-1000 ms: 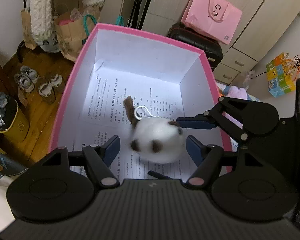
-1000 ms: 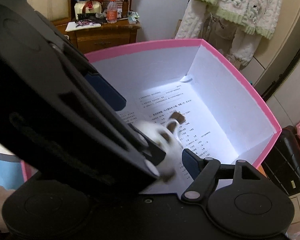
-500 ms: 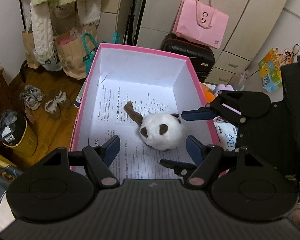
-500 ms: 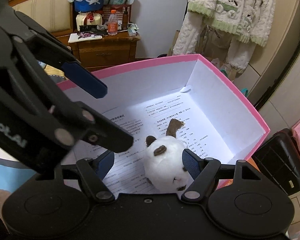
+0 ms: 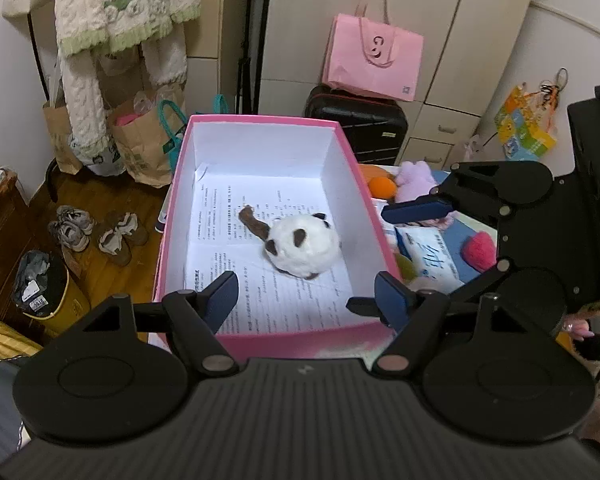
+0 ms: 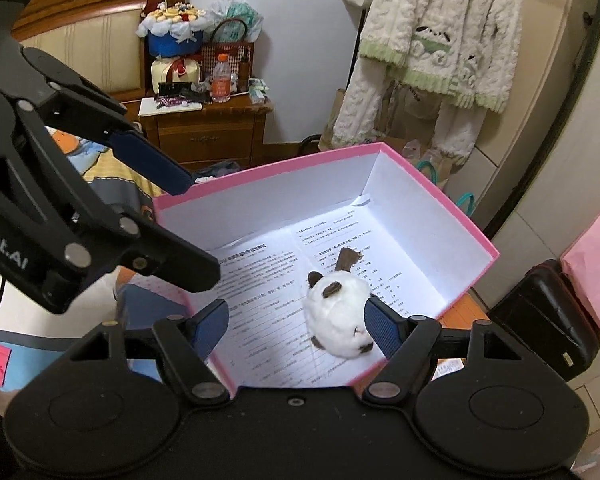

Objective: Organize soft objects
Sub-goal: 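Move the left tool to the white mesh puff while the right tool approaches the pink strawberry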

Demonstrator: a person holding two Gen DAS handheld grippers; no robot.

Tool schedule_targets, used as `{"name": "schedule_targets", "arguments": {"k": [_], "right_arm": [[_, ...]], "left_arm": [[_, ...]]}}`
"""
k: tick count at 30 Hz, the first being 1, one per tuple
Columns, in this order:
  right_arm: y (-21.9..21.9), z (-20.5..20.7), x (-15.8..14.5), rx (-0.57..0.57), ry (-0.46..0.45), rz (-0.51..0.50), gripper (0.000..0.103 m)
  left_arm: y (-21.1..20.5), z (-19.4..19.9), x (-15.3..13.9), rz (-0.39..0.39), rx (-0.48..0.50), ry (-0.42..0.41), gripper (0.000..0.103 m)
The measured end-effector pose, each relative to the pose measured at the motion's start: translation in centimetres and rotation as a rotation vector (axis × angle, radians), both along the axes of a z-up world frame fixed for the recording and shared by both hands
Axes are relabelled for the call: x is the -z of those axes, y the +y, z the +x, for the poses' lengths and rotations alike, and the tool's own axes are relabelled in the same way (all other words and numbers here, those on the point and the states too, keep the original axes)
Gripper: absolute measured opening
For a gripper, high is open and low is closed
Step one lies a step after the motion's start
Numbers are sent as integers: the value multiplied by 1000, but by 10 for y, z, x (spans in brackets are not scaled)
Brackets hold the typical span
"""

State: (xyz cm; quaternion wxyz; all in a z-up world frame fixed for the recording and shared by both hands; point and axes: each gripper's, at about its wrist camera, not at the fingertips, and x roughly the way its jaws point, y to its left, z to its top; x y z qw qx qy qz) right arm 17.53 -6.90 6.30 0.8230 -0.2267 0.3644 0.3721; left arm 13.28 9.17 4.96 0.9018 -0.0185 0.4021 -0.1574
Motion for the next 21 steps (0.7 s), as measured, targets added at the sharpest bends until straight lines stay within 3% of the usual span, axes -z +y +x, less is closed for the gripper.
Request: {"name": "schedule_targets", "arguments": {"k": [11, 21], "right_arm": [[-40, -52, -30, 39, -49, 49, 79], [-146, -102, -37, 204, -70, 197, 80]], "left_arm": [[-28, -61, -17, 41, 100, -69, 82], [-65, -93, -18, 70, 224, -151, 85]]}}
